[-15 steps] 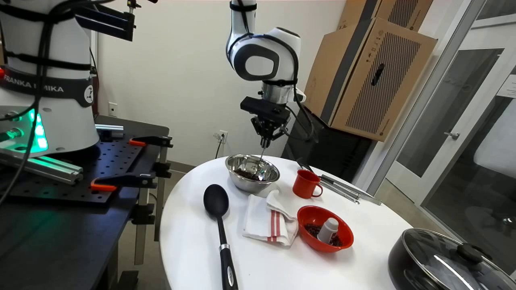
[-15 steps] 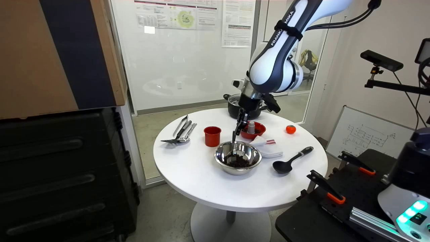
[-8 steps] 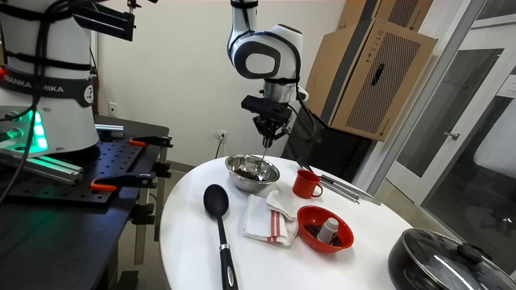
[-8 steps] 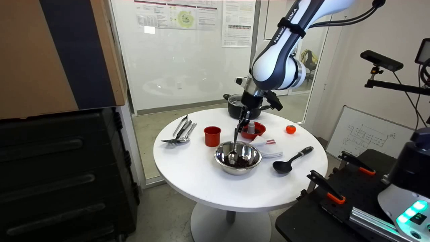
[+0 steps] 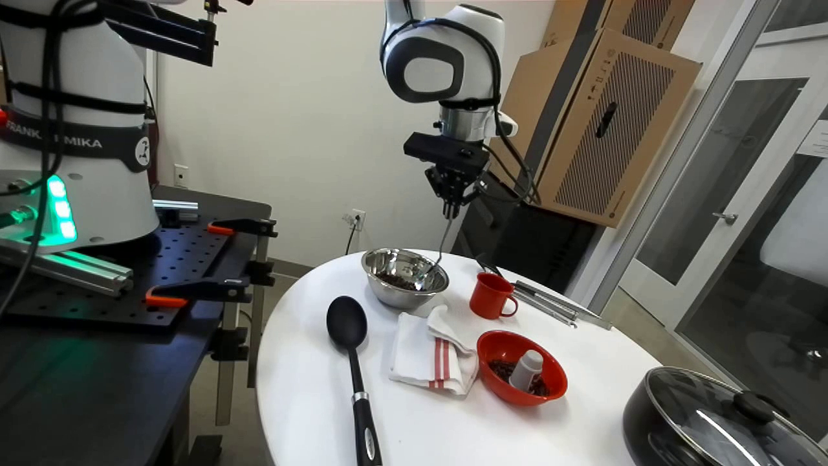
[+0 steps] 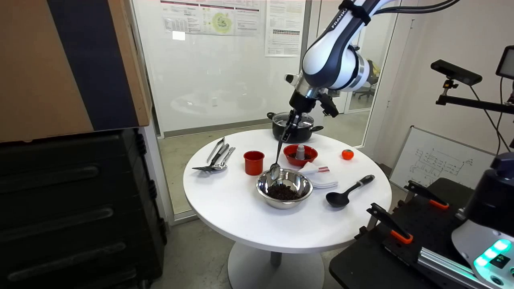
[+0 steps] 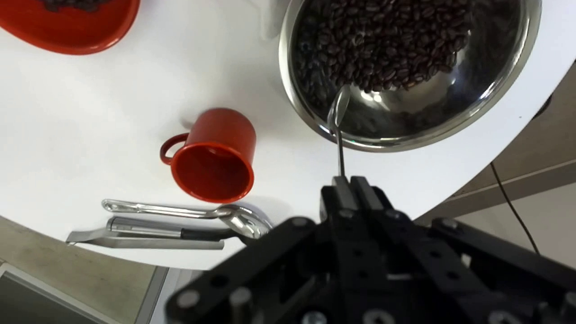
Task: Use the spoon in the mug to stir in the metal bowl
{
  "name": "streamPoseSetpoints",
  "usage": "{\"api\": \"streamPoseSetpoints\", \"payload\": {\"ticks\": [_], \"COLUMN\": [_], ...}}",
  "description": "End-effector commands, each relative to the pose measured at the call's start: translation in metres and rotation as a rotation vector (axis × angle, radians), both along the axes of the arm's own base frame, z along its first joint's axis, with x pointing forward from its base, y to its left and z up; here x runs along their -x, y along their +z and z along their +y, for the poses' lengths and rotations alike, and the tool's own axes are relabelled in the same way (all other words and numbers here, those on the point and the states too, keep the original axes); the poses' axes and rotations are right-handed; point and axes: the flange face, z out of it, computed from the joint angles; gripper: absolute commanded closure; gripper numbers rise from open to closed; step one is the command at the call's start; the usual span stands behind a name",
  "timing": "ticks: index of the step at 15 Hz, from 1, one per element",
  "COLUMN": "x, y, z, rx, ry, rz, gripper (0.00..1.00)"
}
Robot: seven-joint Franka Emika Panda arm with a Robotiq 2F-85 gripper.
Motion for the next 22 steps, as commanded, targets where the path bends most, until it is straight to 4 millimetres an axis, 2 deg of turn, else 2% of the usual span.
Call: {"api": "streamPoseSetpoints", "payload": {"ticks": [1,6,10,13,15,19,22], "x": [-0.012,-0.047,-0.069,-0.081,-0.089,-0.106,-0.117], "y": [0.032,0.063,0.069,0.064,0.053,0.035,0.029], "z": [-0.001,-0.018,-0.029,-0.030,-0.027,-0.011,0.001], "rx": [-0.022,-0.047,-0.059,-0.054,-0.051,-0.061,-0.066], "ry": [-0.015,-0.101,-0.164,-0.212,-0.235,-0.270,-0.284], "rz": [-0.043,-0.062,-0.055,-0.060,-0.056,-0.050,-0.061], "gripper": [0.99,0.99,0.99,0.99,0.99,0.99,0.99]}}
